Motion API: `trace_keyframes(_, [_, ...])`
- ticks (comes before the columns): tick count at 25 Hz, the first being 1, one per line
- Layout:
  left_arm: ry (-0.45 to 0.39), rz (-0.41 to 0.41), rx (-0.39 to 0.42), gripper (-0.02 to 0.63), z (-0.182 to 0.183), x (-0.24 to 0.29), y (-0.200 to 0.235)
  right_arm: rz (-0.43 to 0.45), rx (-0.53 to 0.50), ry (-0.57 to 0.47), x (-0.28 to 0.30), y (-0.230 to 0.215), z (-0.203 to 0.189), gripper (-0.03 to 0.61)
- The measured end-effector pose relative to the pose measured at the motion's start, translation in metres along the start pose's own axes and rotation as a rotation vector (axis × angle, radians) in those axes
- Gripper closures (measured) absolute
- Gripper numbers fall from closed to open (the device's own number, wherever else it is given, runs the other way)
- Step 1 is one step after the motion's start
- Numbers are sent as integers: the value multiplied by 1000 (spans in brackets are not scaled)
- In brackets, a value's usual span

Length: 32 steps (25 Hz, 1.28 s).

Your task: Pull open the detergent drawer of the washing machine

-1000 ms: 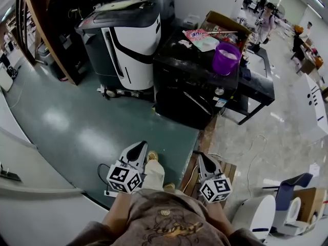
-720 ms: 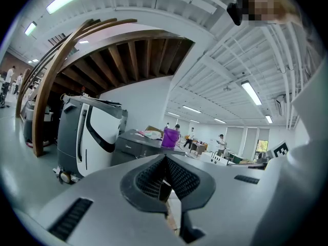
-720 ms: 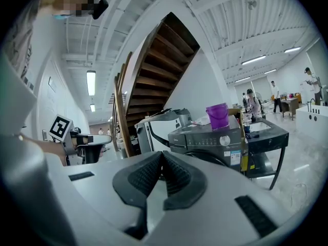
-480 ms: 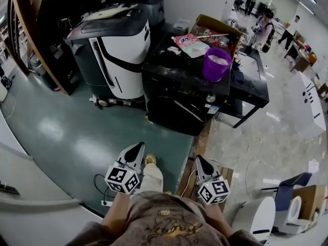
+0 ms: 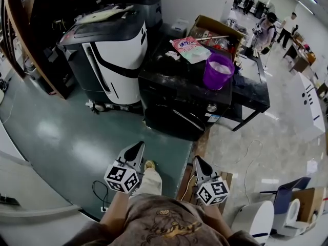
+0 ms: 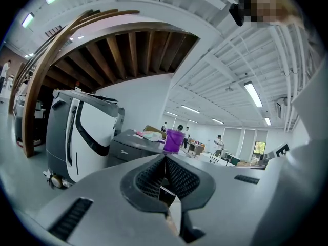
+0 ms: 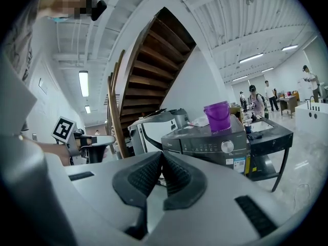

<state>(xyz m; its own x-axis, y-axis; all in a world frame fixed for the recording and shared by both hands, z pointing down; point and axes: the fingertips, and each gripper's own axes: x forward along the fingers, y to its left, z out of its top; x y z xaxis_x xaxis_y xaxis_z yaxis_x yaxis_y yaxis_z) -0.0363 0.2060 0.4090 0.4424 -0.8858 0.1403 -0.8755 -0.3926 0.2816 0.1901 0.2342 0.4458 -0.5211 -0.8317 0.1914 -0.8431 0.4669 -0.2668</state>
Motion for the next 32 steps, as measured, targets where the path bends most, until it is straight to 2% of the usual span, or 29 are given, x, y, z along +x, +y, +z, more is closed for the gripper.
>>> trace_keyframes(13, [-5,-58,-37,591,46,90,70,-14,-24,13,111,-16,44,575])
trace_keyframes(20, [27,-100,-68,591,54,136,110,-41,-26,14,170,-22,55,575])
trace_keyframes(32, [22,-154,-99,591,72,177,147,-83,-13,2,217,-30,65,575])
